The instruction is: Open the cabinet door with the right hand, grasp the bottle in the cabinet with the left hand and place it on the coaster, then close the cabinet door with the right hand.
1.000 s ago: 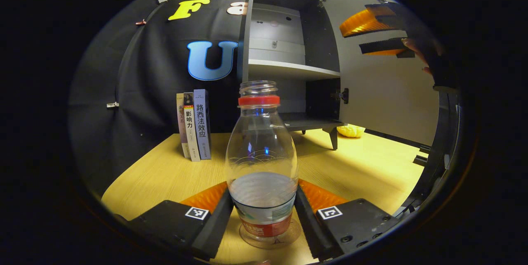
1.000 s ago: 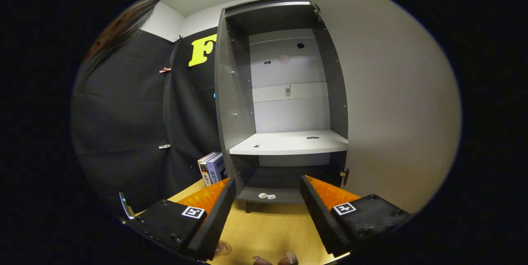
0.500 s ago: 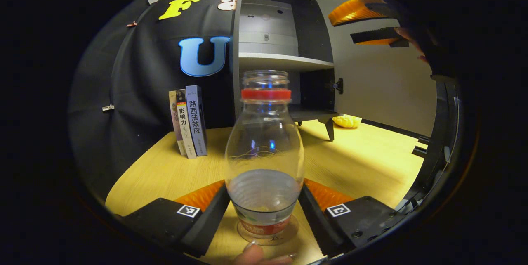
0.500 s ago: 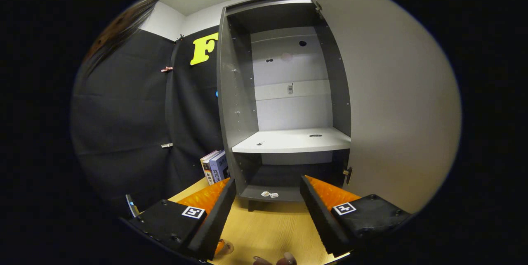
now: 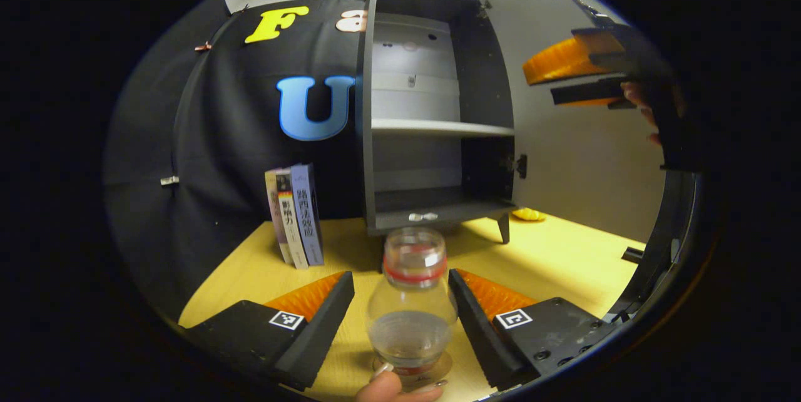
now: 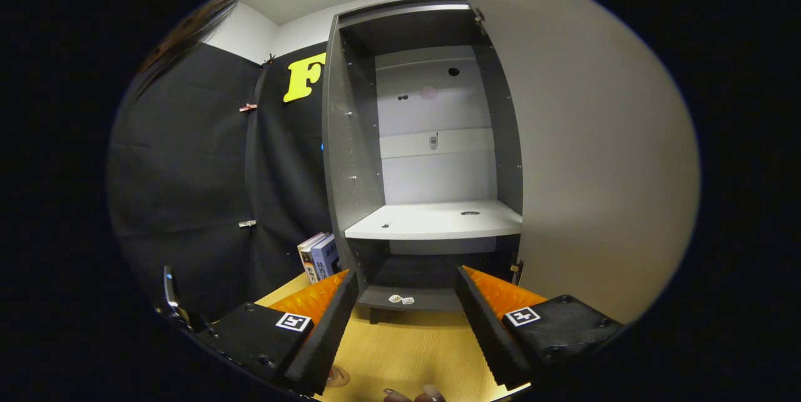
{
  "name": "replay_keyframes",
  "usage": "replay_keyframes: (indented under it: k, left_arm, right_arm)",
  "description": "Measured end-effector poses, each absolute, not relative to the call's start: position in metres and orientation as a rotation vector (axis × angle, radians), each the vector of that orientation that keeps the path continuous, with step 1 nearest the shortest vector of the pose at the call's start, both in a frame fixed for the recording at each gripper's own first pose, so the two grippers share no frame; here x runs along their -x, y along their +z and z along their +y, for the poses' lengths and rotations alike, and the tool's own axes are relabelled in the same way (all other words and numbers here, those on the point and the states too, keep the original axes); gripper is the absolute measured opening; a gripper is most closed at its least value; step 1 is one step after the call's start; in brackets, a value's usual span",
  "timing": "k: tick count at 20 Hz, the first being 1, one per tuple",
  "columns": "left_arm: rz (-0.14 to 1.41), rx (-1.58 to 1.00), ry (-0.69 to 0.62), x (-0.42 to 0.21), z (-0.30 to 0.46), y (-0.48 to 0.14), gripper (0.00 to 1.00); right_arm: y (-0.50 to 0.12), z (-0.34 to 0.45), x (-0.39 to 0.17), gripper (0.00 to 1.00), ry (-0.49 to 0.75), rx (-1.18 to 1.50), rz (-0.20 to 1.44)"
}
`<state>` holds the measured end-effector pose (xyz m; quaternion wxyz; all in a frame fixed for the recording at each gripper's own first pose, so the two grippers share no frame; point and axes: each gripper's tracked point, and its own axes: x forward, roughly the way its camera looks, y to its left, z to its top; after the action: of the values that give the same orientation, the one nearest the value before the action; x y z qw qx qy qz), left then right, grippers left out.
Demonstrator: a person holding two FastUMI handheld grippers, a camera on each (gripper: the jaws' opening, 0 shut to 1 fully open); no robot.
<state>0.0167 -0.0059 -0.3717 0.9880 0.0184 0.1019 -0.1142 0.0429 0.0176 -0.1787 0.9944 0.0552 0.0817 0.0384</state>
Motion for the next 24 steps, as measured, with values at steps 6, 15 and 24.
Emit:
replay_keyframes:
  k: [6,15,24]
  left_arm:
    - [0.112,-0.033,-0.344,-0.016,-0.039,-0.260,0.95]
    - [0.055,0.026,-0.502,-0.012,-0.074,-0.139,0.94]
    - [0.088,0.092,-0.574,-0.032,-0.119,-0.131,0.95]
  right_arm:
    - [-0.122,0.007,-0.015,1.00,0.064,-0.054,0.126]
    - [-0.059,0.009,0.104,0.95,0.097,0.057,0.163]
    - [-0.024,-0.138,0.147,0.95,-0.252,-0.012,0.092]
